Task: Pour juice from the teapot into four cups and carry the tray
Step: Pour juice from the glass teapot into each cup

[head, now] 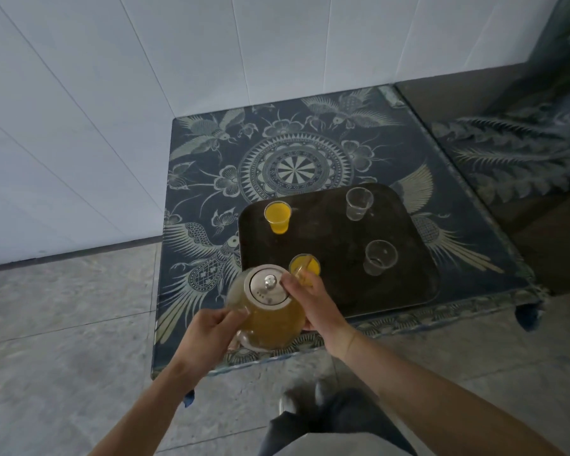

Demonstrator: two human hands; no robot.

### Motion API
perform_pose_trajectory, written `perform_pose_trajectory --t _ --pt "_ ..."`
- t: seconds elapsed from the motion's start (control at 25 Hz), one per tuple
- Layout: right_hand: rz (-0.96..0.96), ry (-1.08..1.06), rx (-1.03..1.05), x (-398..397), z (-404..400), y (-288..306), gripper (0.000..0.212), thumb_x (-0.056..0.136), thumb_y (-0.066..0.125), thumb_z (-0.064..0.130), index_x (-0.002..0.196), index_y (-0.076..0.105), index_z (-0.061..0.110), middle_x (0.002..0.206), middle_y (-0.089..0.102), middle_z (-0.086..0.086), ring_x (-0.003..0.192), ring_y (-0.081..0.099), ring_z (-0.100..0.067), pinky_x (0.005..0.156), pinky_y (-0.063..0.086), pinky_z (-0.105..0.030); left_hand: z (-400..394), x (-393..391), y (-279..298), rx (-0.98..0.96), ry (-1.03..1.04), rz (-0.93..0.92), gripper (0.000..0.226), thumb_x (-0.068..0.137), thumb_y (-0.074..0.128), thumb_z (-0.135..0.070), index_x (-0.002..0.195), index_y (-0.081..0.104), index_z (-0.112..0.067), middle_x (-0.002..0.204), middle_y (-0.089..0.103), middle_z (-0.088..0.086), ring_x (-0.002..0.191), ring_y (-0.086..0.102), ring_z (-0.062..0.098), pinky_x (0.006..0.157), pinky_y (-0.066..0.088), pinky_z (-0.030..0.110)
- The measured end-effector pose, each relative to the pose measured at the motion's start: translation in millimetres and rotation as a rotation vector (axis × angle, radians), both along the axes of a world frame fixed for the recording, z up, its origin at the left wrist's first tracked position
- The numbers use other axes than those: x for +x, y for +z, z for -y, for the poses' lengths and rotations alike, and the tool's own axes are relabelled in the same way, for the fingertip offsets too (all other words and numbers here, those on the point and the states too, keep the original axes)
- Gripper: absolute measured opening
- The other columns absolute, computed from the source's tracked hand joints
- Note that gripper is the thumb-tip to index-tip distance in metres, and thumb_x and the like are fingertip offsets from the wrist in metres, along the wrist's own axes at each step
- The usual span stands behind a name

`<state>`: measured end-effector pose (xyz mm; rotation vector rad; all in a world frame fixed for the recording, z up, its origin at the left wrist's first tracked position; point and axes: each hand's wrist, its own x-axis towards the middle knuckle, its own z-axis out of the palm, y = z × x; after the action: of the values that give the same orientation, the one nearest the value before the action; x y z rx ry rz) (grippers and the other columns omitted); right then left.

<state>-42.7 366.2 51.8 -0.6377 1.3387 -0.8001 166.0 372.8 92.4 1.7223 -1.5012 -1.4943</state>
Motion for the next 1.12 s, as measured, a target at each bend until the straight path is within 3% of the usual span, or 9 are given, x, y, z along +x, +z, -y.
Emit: perform_pose_trajectory --t 0.2,0.56,0.64,0.76,0.84,1.0,1.12 --pt "-0.033 -0.036 0.004 -24 -7 7 0.093 0.075 0.070 0.075 0.151 0.033 0.035 0.124 0.061 0.008 0.108 0.063 -0.013 0.069 0.055 -0.028 1 -21 3 -0.008 -0.051 -0.063 0.042 0.096 0.058 -0.029 0.060 0.055 -0.008 0.052 0.037 0.011 0.043 0.029 0.015 0.048 0.030 0.029" --pt "-0.063 -0.014 -0.017 -93 -11 5 0.104 0.067 0.067 0.078 0.153 0.029 0.034 0.121 0.059 0.010 0.106 0.061 -0.009 0.070 0.054 -0.028 -8 -91 5 0.014 -0.031 -0.106 0.050 0.097 0.056 -0.028 0.048 0.054 -0.020 0.045 0.038 -0.001 0.039 0.031 0.009 0.043 0.030 0.024" --pt "-0.064 0.018 -0.018 -112 -9 3 0.105 0.066 0.066 0.079 0.153 0.028 0.034 0.125 0.059 0.008 0.108 0.061 -0.011 0.077 0.056 -0.033 -11 -110 3 0.020 -0.010 -0.108 0.047 0.097 0.056 -0.028 0.052 0.056 -0.016 0.046 0.038 0.001 0.040 0.030 0.010 0.042 0.029 0.023" --pt "-0.093 0.095 -0.009 -138 -6 -4 0.106 0.068 0.064 0.081 0.155 0.026 0.033 0.133 0.057 0.003 0.120 0.058 -0.020 0.102 0.053 -0.049 -20 -135 -4 0.015 0.044 -0.115 0.049 0.097 0.057 -0.025 0.048 0.055 -0.020 0.045 0.039 -0.002 0.039 0.031 0.009 0.041 0.031 0.019" --pt "-0.086 0.136 -0.003 -155 -4 -8 0.108 0.067 0.064 0.082 0.155 0.026 0.033 0.137 0.056 0.001 0.125 0.056 -0.023 0.107 0.049 -0.054 -24 -152 -7 0.026 0.070 -0.121 0.051 0.097 0.057 -0.025 0.047 0.057 -0.021 0.044 0.040 -0.004 0.039 0.033 0.008 0.040 0.033 0.018" --pt "-0.071 0.222 0.026 -179 4 -17 0.115 0.058 0.064 0.088 0.153 0.027 0.036 0.142 0.054 0.000 0.127 0.056 -0.025 0.107 0.050 -0.055 -31 -179 -10 0.023 0.148 -0.096 0.054 0.097 0.057 -0.024 0.044 0.056 -0.020 0.042 0.040 -0.005 0.039 0.035 0.008 0.040 0.034 0.021" --pt "-0.023 0.261 0.057 -188 10 -23 0.110 0.060 0.067 0.085 0.151 0.030 0.036 0.137 0.057 0.000 0.119 0.060 -0.022 0.095 0.057 -0.048 -37 -192 -9 0.045 0.199 -0.087 0.053 0.097 0.058 -0.025 0.045 0.060 -0.021 0.042 0.043 -0.005 0.039 0.036 0.008 0.040 0.034 0.020"
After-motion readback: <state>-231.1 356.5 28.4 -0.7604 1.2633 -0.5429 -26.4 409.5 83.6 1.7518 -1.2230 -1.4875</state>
